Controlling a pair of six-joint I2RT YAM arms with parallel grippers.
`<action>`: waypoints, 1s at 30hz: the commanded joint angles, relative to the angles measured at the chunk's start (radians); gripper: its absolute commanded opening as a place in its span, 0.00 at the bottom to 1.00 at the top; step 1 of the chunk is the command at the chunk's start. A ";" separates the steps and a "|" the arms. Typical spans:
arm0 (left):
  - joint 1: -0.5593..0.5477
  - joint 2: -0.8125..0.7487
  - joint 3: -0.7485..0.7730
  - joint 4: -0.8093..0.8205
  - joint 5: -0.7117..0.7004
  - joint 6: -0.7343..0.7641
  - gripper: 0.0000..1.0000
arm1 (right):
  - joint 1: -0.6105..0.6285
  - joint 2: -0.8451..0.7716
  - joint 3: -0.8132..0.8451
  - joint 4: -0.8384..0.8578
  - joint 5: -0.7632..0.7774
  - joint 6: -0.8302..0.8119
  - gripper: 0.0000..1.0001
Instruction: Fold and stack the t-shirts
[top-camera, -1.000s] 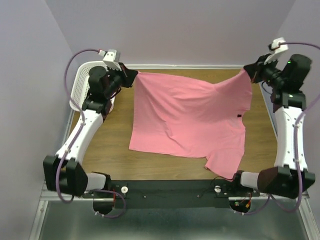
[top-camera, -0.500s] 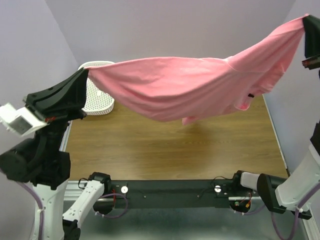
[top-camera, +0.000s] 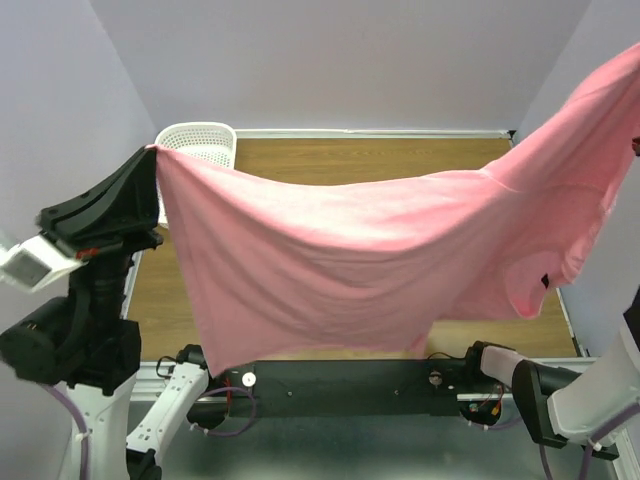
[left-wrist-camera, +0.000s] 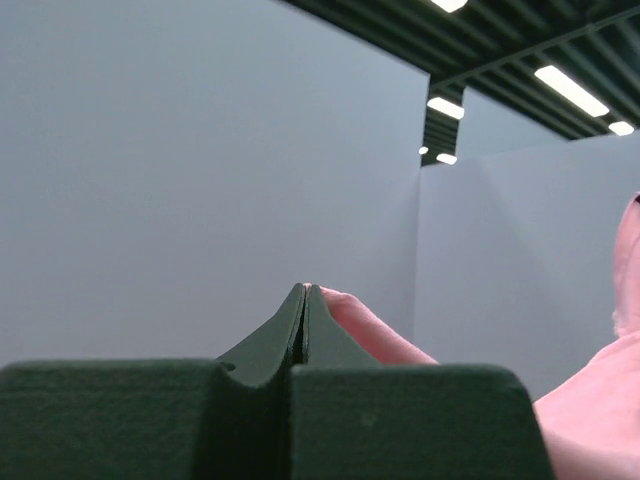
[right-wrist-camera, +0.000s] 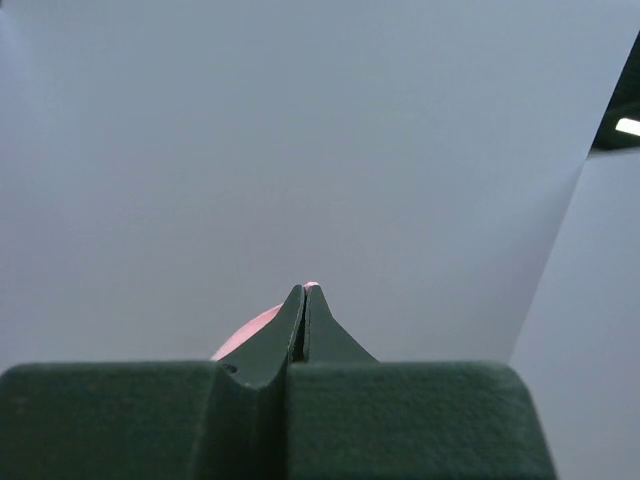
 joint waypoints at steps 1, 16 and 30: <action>-0.001 0.047 -0.129 -0.027 -0.135 -0.007 0.00 | 0.002 0.028 -0.210 -0.001 -0.009 -0.008 0.01; -0.010 0.737 -0.607 0.394 -0.126 -0.162 0.00 | 0.011 0.200 -1.348 0.630 -0.279 -0.014 0.01; -0.022 1.457 0.037 -0.004 -0.144 -0.113 0.00 | 0.046 0.847 -1.022 0.694 -0.208 -0.039 0.01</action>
